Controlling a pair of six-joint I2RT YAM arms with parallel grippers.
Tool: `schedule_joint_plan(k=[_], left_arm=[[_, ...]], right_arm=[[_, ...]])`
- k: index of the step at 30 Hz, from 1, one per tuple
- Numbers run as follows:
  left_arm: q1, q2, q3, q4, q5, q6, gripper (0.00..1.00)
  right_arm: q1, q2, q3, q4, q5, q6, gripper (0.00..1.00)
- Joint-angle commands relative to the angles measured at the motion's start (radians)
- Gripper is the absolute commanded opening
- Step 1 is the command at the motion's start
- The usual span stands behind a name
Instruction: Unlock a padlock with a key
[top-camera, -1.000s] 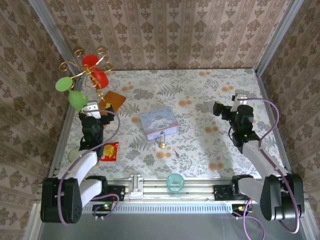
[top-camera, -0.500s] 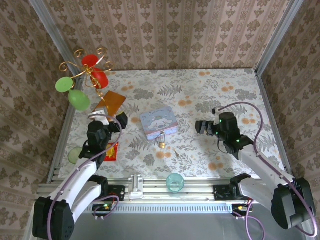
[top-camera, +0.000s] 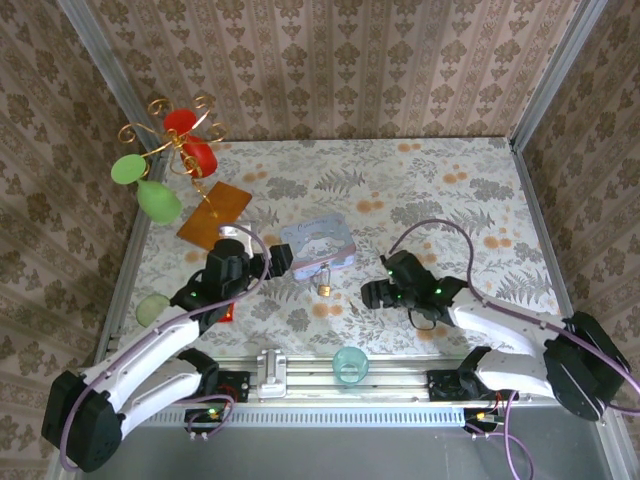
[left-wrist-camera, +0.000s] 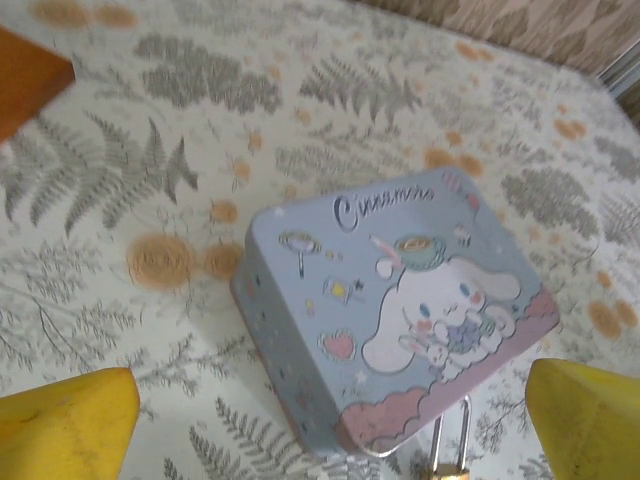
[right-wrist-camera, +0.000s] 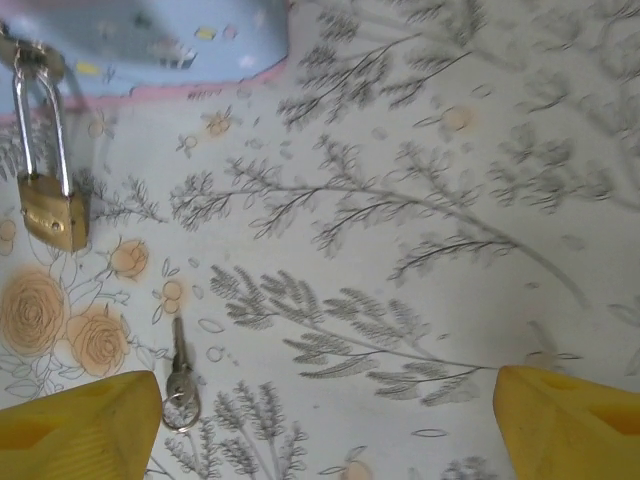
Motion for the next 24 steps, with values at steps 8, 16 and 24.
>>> schedule_joint_plan(k=[8, 16, 24], left_arm=[[-0.09, 0.123, 0.075, 0.0, -0.034, -0.083, 0.98], [-0.106, 0.18, 0.074, 0.039, -0.016, -0.098, 0.94], [-0.111, 0.199, 0.074, 0.051, -0.019, -0.11, 0.94]], right_arm=[[0.122, 0.166, 0.056, 0.1, -0.051, 0.054, 0.64], [0.133, 0.251, 0.057, 0.171, -0.088, 0.041, 0.49], [0.152, 0.304, 0.094, 0.117, -0.052, 0.012, 0.41]])
